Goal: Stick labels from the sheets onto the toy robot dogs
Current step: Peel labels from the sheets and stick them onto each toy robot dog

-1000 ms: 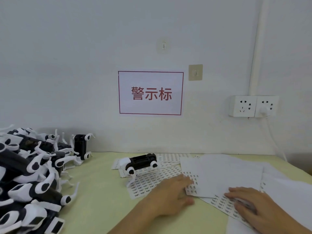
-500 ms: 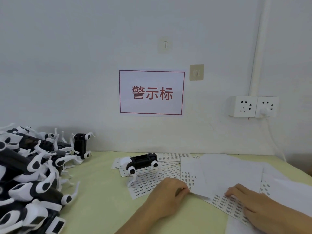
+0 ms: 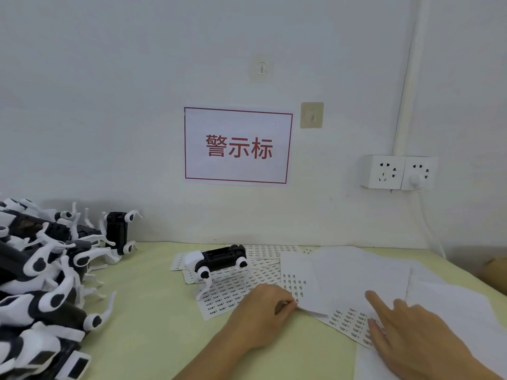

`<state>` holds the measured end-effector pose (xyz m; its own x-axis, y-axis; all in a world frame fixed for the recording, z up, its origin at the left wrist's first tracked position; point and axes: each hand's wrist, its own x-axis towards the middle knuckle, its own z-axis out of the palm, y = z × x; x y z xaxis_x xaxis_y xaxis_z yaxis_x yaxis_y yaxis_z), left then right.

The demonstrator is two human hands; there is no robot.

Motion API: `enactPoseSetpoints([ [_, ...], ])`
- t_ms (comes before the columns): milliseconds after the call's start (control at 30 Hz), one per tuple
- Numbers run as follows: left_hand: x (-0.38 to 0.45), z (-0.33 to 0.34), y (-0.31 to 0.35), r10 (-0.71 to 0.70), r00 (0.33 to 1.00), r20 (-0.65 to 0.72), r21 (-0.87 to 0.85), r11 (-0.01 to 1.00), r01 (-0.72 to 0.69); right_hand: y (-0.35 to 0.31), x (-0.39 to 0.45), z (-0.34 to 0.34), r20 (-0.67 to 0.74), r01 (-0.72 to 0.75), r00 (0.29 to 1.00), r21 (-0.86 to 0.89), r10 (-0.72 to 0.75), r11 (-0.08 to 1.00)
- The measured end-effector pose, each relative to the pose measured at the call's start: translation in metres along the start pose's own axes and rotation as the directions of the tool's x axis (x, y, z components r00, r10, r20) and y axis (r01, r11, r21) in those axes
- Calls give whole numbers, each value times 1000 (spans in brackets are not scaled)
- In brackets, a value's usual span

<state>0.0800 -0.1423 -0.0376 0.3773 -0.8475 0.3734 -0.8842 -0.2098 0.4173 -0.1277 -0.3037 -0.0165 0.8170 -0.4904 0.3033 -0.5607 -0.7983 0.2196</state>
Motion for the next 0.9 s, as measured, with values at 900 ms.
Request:
enactPoseSetpoints([
  [900, 6, -5, -6, -261, 897, -356, -494, 868, 57, -98, 103, 12, 485, -375, 874, 713, 31, -592],
])
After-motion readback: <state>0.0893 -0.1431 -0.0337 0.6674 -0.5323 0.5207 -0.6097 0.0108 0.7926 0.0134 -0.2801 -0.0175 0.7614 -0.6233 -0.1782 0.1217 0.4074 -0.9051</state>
